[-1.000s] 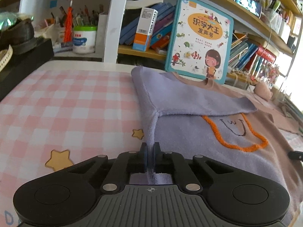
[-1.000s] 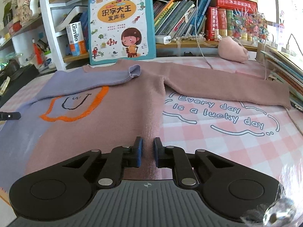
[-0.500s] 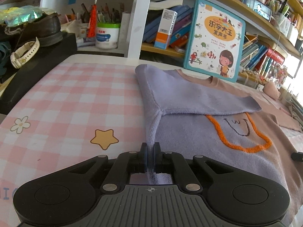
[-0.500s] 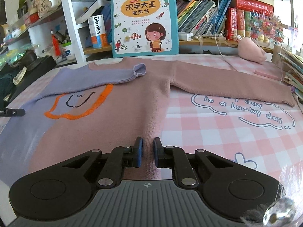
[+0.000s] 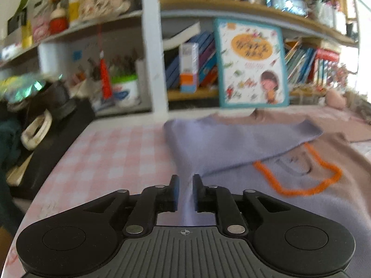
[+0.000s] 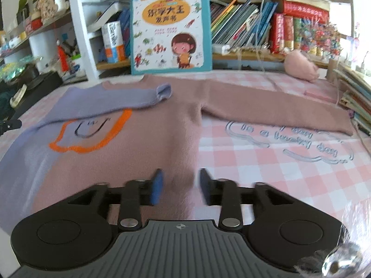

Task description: Fold clothes

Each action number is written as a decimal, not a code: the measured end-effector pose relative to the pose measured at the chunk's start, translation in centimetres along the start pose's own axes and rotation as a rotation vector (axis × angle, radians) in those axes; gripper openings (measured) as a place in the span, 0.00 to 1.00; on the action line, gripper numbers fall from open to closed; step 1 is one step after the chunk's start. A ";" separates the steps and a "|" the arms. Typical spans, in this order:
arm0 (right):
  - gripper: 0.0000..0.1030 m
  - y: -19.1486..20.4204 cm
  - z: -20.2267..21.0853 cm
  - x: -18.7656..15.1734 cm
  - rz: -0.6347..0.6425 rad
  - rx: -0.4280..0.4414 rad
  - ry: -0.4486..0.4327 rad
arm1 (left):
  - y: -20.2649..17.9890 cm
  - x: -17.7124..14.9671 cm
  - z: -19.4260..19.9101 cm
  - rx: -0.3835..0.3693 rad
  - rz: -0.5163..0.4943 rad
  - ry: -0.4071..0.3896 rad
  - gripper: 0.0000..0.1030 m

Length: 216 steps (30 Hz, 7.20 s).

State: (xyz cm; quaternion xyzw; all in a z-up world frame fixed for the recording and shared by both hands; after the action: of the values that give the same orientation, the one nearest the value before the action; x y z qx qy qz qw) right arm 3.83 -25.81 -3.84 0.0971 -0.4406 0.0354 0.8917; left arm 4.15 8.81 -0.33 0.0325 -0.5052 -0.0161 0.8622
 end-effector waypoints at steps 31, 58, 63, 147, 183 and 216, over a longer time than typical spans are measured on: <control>0.71 -16.7 -3.8 6.6 -0.187 -0.395 0.008 | -4.9 -2.9 -1.1 -0.139 -0.228 0.038 0.49; 0.63 -23.3 -4.5 7.4 -0.427 -0.432 0.001 | -5.4 -3.0 -1.1 -0.131 -0.256 0.042 0.65; 0.54 -24.3 -4.9 7.3 -0.447 -0.454 0.007 | -5.5 -3.0 -1.1 -0.127 -0.269 0.047 0.65; 0.48 3.9 -9.0 12.6 -0.053 0.205 0.039 | -5.8 -3.0 -1.2 -0.096 -0.302 0.049 0.70; 0.41 -1.6 4.1 -4.0 -0.134 0.221 0.057 | -0.8 -6.0 6.7 -0.049 0.115 0.141 0.53; 0.15 -0.7 5.9 -4.5 -0.199 0.299 -0.048 | -2.9 -6.8 8.8 -0.157 0.214 0.151 0.33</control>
State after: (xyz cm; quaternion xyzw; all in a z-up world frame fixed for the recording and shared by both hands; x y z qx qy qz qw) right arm -3.42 -27.58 -4.02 0.2727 -0.4399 0.0097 0.8556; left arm -6.81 5.95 -2.17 -0.0879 -0.4367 0.0390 0.8944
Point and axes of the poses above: each gripper's, at about its wrist camera, not at the fingertips, and z roughly against the way its jaws point, y to its left, x to its top, the point moved 5 cm from there along -z, roughly the way its jaws point, and after that the axes turned 2 degrees about -z, right-handed, at the moved point
